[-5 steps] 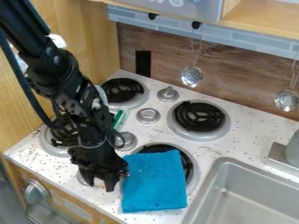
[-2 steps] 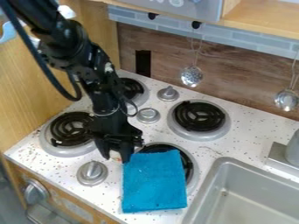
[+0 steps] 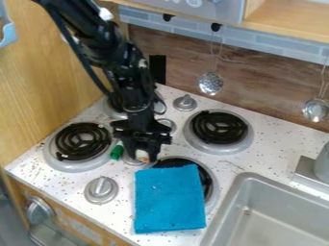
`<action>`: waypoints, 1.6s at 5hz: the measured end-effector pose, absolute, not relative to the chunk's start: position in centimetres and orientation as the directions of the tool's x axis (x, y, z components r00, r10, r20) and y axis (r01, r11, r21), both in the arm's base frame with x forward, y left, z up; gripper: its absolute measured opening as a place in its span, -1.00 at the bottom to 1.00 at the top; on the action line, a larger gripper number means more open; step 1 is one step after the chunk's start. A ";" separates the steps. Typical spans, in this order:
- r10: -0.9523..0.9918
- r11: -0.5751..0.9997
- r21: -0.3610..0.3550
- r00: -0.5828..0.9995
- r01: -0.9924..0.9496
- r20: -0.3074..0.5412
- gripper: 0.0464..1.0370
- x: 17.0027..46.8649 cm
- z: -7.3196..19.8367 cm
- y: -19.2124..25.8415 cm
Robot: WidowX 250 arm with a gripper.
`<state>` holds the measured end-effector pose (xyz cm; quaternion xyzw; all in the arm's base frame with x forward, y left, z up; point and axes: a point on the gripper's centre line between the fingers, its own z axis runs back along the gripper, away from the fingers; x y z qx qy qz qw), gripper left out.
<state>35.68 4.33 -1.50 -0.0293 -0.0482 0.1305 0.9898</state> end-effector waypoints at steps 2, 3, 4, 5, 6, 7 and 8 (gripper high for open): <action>0.285 0.957 -0.089 0.954 -0.277 0.096 0.09 39.6 -1.4 3.9; 0.289 0.956 -0.077 0.952 -0.282 0.103 0.08 41.1 -1.8 3.3; 0.284 0.958 -0.057 0.953 -0.280 0.108 0.18 42.4 -2.5 3.5; 0.286 0.958 -0.046 0.952 -0.282 0.108 0.78 42.8 -2.8 3.8; 0.280 0.960 -0.034 0.955 -0.278 0.095 0.94 41.9 -3.7 3.8; 0.279 0.960 -0.041 0.951 -0.276 0.134 0.93 41.0 -1.9 3.7; 0.263 0.965 -0.072 0.951 -0.254 0.164 0.93 39.8 0.1 3.3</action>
